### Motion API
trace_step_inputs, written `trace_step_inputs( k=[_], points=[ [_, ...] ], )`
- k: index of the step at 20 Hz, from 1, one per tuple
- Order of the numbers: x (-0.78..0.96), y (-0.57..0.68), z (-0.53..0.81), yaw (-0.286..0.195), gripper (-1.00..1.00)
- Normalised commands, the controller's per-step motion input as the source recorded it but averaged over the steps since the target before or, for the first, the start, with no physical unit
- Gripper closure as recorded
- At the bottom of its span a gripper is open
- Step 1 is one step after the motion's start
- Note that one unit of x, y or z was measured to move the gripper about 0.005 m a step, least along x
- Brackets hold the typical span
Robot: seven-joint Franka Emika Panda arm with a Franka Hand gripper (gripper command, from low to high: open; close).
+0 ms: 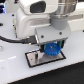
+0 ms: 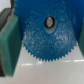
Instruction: Insert the blue gear onto the right peg, followed by the red gear
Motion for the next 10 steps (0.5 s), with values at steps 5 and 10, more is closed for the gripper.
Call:
trace_step_inputs(
  k=[5,10],
  points=[
    [0.17,0.02,-0.07,0.000,1.00],
    [0.10,0.00,-0.12,0.000,1.00]
  ],
)
